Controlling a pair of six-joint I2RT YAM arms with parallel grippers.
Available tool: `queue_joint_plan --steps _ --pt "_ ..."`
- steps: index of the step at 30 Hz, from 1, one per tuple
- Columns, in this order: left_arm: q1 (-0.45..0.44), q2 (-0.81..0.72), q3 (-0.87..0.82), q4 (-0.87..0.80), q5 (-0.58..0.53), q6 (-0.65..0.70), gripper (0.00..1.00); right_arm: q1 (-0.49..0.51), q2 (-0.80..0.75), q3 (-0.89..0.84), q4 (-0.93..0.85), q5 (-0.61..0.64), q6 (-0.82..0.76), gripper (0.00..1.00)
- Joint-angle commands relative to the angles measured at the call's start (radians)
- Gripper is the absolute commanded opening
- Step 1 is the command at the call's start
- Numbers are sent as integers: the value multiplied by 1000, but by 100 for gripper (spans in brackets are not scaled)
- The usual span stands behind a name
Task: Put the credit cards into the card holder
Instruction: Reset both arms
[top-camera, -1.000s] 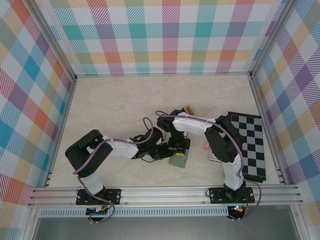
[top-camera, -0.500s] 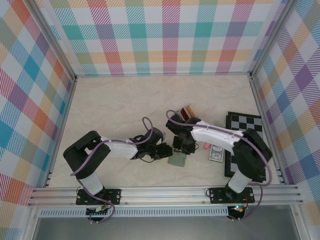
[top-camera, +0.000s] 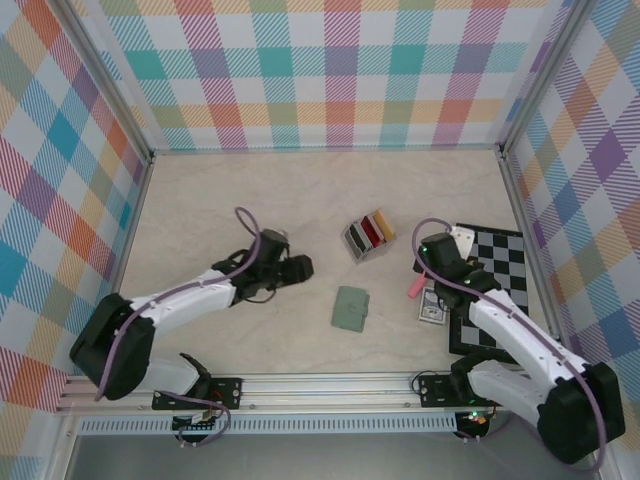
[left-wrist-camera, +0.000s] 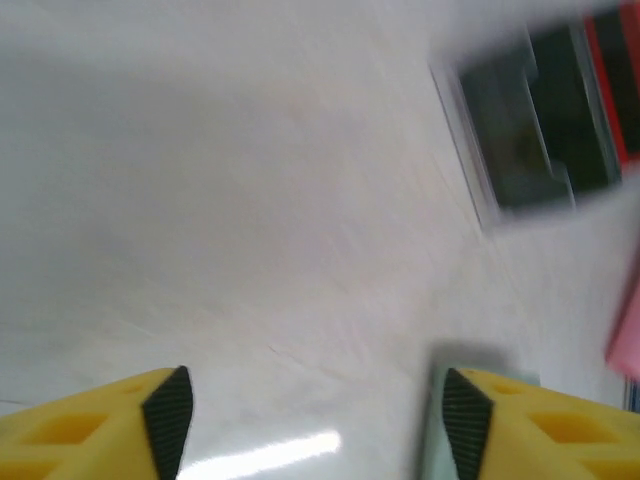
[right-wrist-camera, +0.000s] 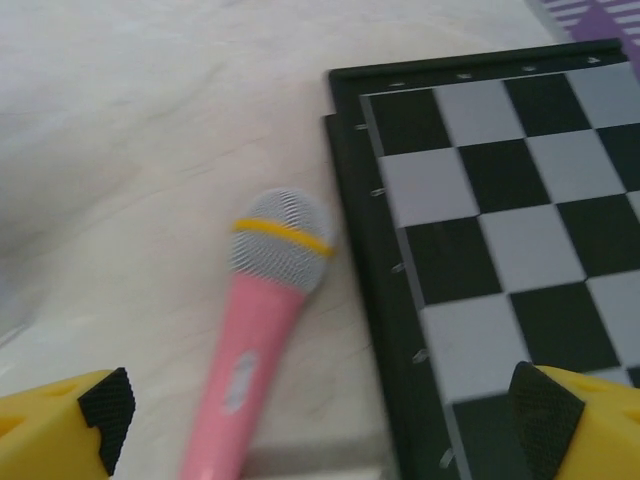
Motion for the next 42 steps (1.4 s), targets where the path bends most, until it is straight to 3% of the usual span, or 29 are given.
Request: queue_joint_plan --steps 1,5,7,11,14,16,22,25,27,29,42 --pt "132 -80 14 -161 -192 147 85 -123 66 -29 319 -154 -226 98" --pt "269 -149 -45 -81 -396 255 96 -138 204 -78 620 -180 -386 100" --pt "347 -148 -74 -28 -461 243 98 -157 289 -86 732 -191 -436 100" --pt "373 -101 -105 128 -600 366 98 -184 391 -120 950 -277 -509 100" --pt "374 -58 -182 377 -605 508 98 -228 428 -150 1079 -414 -493 100" --pt "374 -1 -266 630 -587 598 98 -243 458 -177 1159 -416 -478 100" --pt "397 173 -319 937 -406 676 98 -270 514 -261 1358 -522 -484 100" --pt "422 178 -353 995 -308 678 98 -298 515 -191 1225 -516 -444 100" --pt "443 255 -410 1179 -284 671 98 -317 511 -184 1203 -528 -424 100" --pt "466 223 -364 1030 -265 636 98 -317 509 -185 1199 -524 -424 100" --pt "478 242 -342 1016 -293 618 100 -318 508 -177 1184 -530 -424 100"
